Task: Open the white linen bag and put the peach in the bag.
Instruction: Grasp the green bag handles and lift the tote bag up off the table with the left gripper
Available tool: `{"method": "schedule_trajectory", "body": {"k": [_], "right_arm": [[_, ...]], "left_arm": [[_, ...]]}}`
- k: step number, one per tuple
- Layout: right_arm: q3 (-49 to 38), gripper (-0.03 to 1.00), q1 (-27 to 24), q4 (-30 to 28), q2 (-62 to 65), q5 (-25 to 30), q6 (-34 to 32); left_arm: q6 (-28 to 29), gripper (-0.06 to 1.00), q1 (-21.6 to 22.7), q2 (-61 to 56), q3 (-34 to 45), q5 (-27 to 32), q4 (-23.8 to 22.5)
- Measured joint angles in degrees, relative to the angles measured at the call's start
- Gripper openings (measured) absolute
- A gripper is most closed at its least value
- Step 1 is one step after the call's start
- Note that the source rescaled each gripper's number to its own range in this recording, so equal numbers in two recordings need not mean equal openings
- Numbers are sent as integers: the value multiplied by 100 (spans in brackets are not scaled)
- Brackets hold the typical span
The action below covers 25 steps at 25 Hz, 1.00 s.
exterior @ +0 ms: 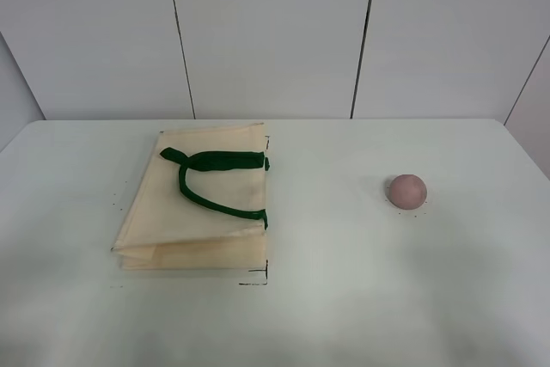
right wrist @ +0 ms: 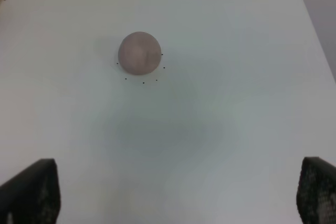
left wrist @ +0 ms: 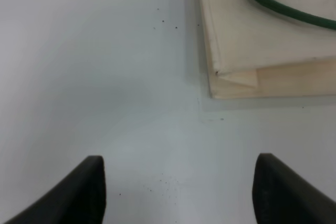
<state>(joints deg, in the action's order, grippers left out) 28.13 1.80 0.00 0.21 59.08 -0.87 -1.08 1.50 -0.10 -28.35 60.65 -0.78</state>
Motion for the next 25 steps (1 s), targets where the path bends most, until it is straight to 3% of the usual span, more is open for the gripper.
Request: {"method": "schedule_trajectory", "body": {"k": [14, 19, 25], "right_arm": [[0, 100, 0, 0, 0, 0, 0], [0, 100, 0, 0, 0, 0, 0], [0, 100, 0, 0, 0, 0, 0]], "left_arm": [[0, 91, 0, 174, -230, -20, -13], [0, 91, 0, 1470, -914, -57, -17], [0, 98, 0, 3904, -1893, -91, -20]]}}
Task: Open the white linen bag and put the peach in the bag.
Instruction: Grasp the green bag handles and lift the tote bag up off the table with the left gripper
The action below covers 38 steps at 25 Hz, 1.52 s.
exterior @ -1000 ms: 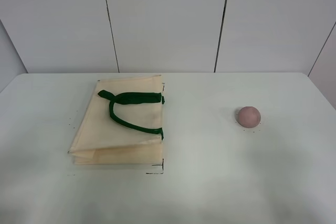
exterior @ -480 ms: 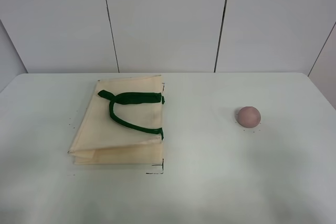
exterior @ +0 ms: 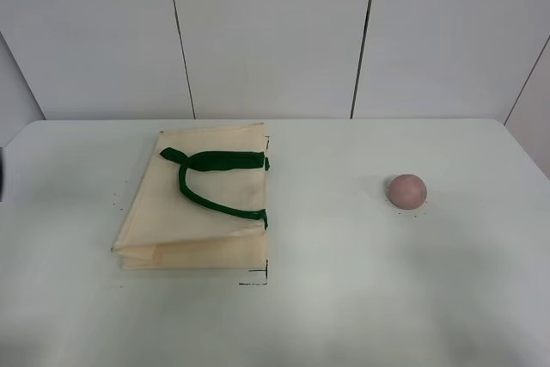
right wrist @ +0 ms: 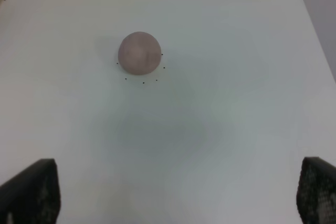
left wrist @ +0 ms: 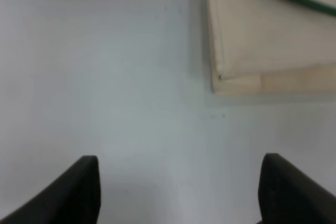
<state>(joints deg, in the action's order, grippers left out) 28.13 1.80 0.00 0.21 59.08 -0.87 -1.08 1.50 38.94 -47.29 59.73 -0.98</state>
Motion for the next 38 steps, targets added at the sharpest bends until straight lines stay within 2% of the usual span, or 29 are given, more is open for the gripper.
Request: {"method": "schedule_trajectory", "body": {"k": [10, 16, 19, 25, 29, 34, 38], "right_arm": [[0, 100, 0, 0, 0, 0, 0], [0, 100, 0, 0, 0, 0, 0], [0, 100, 0, 0, 0, 0, 0], [0, 100, 0, 0, 0, 0, 0], [0, 100, 0, 0, 0, 0, 0], [0, 100, 0, 0, 0, 0, 0], [0, 100, 0, 0, 0, 0, 0]], "left_arm": [[0, 100, 0, 4417, -2609, 8, 13], [163, 100, -30, 6068, -3906, -65, 335], [362, 100, -293, 6588, -4182, -177, 365], [1017, 100, -1261, 7339, -4492, -248, 409], [1267, 100, -1734, 7839, -4851, -352, 436], [1332, 100, -1850, 8373, -5267, -396, 421], [1406, 100, -1844, 8601, -5300, -495, 144]]}}
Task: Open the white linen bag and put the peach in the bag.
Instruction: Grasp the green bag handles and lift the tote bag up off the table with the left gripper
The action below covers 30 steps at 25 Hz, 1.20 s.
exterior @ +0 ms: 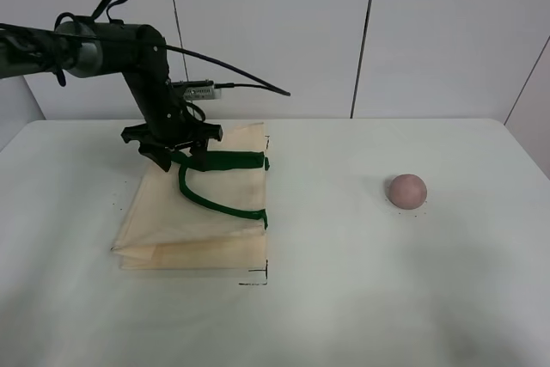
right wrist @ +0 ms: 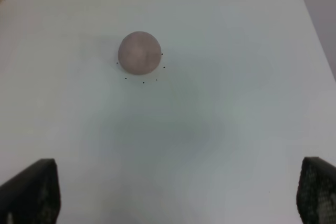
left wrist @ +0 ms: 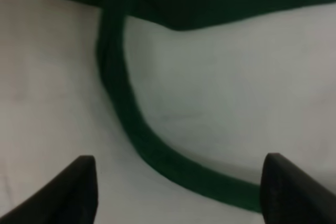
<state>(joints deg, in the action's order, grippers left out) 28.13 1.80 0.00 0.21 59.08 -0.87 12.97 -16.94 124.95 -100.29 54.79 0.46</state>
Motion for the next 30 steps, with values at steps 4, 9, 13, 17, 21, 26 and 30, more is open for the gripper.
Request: {"method": "schedule_trajectory", "body": {"k": [4, 9, 13, 17, 21, 26, 30], "right_arm": [[0, 100, 0, 0, 0, 0, 0], [0, 100, 0, 0, 0, 0, 0], [0, 100, 0, 0, 0, 0, 0], [0, 100, 0, 0, 0, 0, 0], [0, 100, 0, 0, 0, 0, 0], [0, 100, 0, 0, 0, 0, 0], [0, 100, 0, 0, 0, 0, 0]], "left_arm": [[223, 100, 0, 205, 0, -212, -137], [248, 100, 0, 467, 0, -374, -194], [248, 100, 0, 743, 0, -467, -244], [248, 100, 0, 855, -14, -497, -250], [261, 79, 0, 876, -32, -485, -232], [298, 4, 0, 876, -67, -436, -255], [355, 0, 0, 859, -180, -268, -274]]}}
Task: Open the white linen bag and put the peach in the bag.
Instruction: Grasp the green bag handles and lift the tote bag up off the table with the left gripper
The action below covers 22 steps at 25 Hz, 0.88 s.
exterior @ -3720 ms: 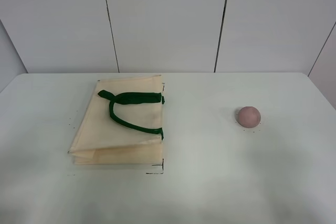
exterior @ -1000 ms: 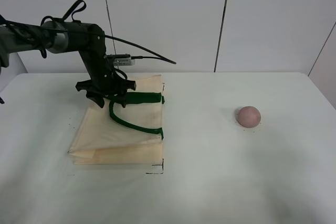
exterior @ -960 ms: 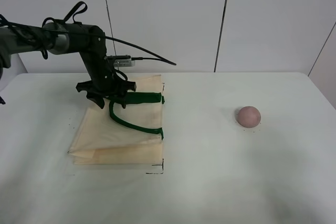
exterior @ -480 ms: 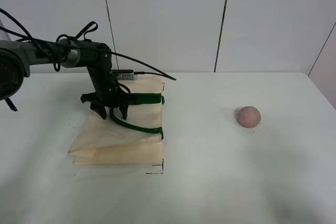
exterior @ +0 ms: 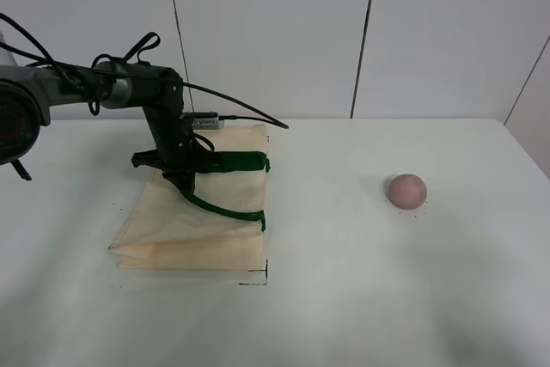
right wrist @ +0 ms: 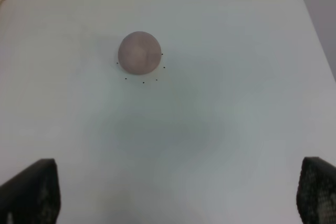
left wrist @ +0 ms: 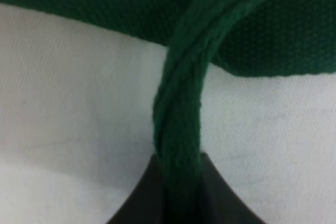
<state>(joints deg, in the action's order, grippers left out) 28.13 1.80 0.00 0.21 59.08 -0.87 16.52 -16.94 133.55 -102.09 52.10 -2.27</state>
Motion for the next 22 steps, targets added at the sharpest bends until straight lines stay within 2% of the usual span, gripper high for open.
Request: {"method": "schedule_trajectory", "body": {"k": [4, 11, 16, 22], "right_arm": [[0, 100, 0, 0, 0, 0, 0], [0, 100, 0, 0, 0, 0, 0], [0, 100, 0, 0, 0, 0, 0], [0, 100, 0, 0, 0, 0, 0]], "left_arm": [[-42, 0, 4, -227, -393, 562, -34], [-649, 0, 4, -1196, -1745, 1503, -34], [-951, 0, 4, -1526, -2583, 1561, -40], [-1006, 0, 4, -2041, -2684, 1562, 100]]}}
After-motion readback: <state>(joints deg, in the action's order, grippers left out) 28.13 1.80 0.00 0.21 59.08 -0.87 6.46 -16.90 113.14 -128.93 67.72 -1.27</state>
